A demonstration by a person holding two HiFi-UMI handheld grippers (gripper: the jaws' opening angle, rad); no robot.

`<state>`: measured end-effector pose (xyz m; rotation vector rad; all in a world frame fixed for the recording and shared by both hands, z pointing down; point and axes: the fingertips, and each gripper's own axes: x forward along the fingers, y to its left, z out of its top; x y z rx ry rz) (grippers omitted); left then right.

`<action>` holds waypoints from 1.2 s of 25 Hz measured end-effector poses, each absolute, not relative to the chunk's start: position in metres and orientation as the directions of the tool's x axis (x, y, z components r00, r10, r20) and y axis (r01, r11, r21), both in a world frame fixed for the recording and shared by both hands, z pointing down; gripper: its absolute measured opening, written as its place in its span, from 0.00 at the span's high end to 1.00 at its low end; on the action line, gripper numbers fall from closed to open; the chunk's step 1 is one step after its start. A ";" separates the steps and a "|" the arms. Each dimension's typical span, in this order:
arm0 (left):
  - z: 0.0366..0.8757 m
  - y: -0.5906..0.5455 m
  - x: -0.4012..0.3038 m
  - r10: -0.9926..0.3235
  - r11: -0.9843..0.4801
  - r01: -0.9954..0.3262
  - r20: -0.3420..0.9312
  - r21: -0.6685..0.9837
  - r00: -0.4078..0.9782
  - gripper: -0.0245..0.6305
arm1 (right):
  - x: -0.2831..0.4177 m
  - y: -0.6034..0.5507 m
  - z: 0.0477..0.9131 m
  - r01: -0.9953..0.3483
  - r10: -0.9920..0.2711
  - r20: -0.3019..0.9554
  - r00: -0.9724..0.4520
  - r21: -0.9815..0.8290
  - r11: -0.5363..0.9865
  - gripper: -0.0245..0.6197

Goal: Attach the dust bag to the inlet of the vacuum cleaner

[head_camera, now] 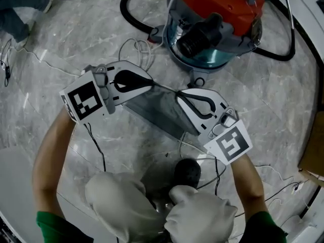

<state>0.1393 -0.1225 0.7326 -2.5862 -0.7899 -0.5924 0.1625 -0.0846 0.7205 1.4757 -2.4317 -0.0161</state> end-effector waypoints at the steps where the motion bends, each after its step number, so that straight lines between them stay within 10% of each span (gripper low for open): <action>1: 0.726 -0.126 0.141 0.436 -0.774 0.591 0.483 -0.229 0.759 0.95 | 0.164 -0.088 0.714 -0.874 -0.878 0.236 -0.418 0.160 0.459 0.94; 30: 0.633 -0.180 0.213 0.456 -0.691 0.637 0.477 -0.343 0.751 0.94 | 0.219 -0.132 0.627 -0.979 -0.985 0.128 -0.118 0.150 0.137 0.94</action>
